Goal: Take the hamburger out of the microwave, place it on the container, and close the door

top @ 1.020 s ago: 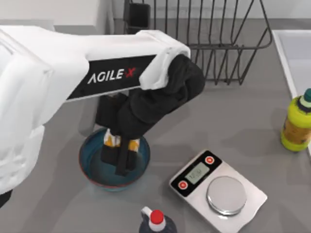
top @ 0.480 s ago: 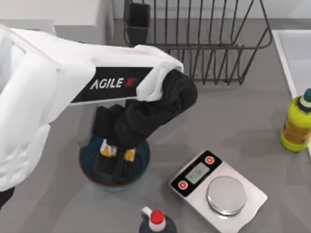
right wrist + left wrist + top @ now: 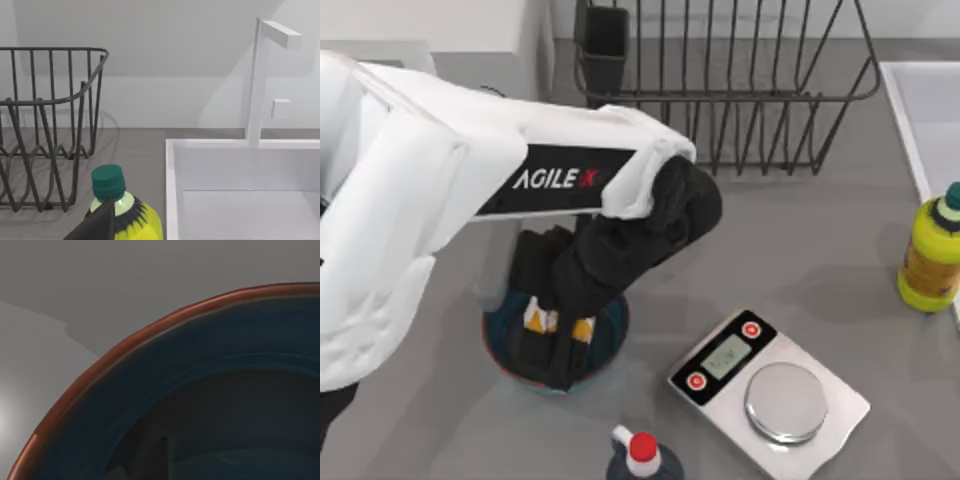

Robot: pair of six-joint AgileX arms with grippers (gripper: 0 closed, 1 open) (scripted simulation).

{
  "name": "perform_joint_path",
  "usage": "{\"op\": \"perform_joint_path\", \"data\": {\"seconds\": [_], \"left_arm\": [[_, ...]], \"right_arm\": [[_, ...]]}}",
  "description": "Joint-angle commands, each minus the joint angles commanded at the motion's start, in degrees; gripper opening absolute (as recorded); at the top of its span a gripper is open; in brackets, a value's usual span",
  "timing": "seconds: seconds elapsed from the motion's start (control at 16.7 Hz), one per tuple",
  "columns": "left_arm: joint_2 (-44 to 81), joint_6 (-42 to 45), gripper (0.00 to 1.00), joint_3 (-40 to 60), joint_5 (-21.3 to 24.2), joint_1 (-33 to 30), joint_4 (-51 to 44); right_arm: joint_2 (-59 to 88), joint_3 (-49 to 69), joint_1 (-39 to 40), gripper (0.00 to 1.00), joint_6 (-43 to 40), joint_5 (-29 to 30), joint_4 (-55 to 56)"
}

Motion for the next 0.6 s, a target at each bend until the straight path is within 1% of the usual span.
{"op": "perform_joint_path", "data": {"seconds": [0.6], "left_arm": [[0.0, 0.0, 0.90, 0.0, 0.0, 0.0, 0.0]], "right_arm": [[0.0, 0.0, 0.0, 1.00, 0.0, 0.0, 0.0]]}}
